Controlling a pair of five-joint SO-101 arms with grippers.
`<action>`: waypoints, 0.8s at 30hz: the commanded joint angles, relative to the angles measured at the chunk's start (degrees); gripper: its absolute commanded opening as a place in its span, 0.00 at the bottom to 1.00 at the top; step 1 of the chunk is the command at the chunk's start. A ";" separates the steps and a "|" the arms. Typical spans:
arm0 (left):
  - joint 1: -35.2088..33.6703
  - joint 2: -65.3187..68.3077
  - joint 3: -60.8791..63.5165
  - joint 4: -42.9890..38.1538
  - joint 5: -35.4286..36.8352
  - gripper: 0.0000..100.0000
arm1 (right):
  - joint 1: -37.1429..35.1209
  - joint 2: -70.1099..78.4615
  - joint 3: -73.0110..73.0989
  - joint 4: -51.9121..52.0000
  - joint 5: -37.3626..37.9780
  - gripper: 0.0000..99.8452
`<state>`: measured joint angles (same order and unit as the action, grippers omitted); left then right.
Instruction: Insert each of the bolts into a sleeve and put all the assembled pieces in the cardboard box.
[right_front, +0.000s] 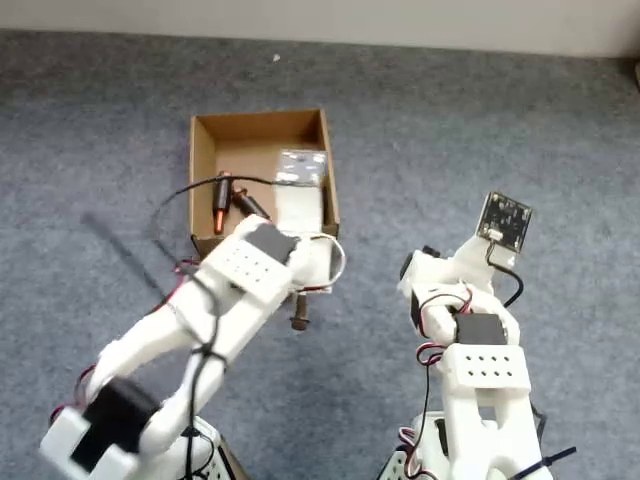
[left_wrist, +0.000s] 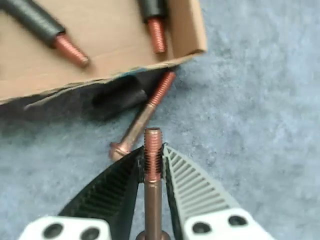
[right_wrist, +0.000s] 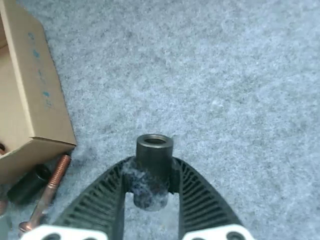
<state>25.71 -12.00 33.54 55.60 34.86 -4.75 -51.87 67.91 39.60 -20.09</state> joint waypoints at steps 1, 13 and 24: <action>-7.96 -10.68 1.63 0.35 7.82 0.01 | -0.13 -1.71 -0.48 -1.27 -0.35 0.01; -22.90 -27.21 18.07 0.35 39.30 0.01 | -0.13 -1.71 -0.40 -1.27 -0.35 0.01; -28.79 -43.56 29.93 0.00 40.44 0.21 | -0.22 -1.71 -0.40 -1.27 -0.35 0.01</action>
<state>-2.77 -50.42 61.93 55.78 74.77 -4.75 -51.87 67.91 39.60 -20.09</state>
